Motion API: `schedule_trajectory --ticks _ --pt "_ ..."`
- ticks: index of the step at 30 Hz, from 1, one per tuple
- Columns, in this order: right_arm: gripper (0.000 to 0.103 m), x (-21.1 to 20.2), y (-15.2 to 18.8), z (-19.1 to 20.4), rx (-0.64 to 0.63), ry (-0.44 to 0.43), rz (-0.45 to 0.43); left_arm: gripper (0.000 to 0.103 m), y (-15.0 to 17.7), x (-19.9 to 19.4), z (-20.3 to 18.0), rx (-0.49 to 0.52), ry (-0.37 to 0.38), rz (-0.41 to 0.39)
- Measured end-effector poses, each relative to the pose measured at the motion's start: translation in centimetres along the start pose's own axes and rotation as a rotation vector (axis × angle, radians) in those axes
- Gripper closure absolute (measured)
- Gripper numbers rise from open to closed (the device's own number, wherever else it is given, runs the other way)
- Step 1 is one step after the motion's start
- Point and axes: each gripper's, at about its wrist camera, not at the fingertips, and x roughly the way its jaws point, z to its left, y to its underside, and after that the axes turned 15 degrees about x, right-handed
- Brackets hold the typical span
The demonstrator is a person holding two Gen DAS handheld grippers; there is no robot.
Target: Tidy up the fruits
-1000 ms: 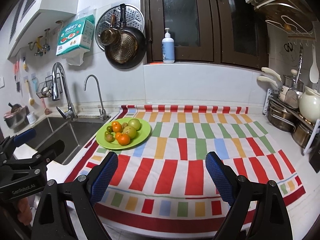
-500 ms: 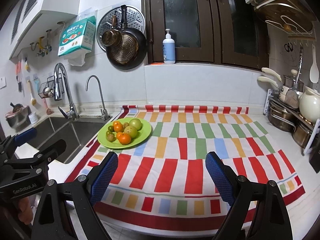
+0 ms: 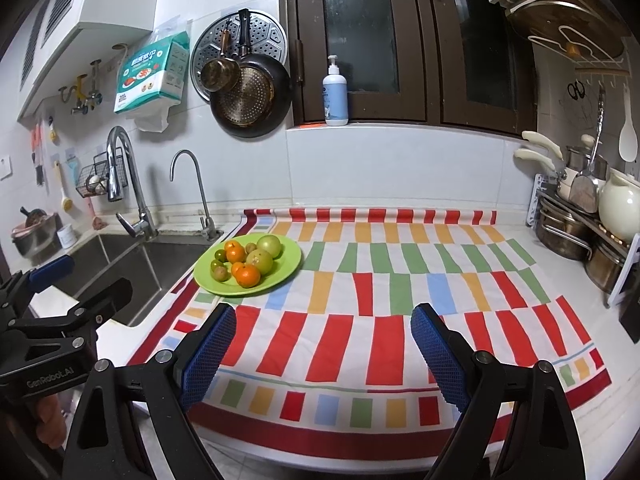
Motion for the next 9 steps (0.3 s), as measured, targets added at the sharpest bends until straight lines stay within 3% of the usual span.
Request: schedule_trajectory --ticks 9 --pt "0.013 0.25 0.13 -0.23 0.003 0.003 0.006 0.000 -0.22 0.47 -0.29 0.000 0.003 0.008"
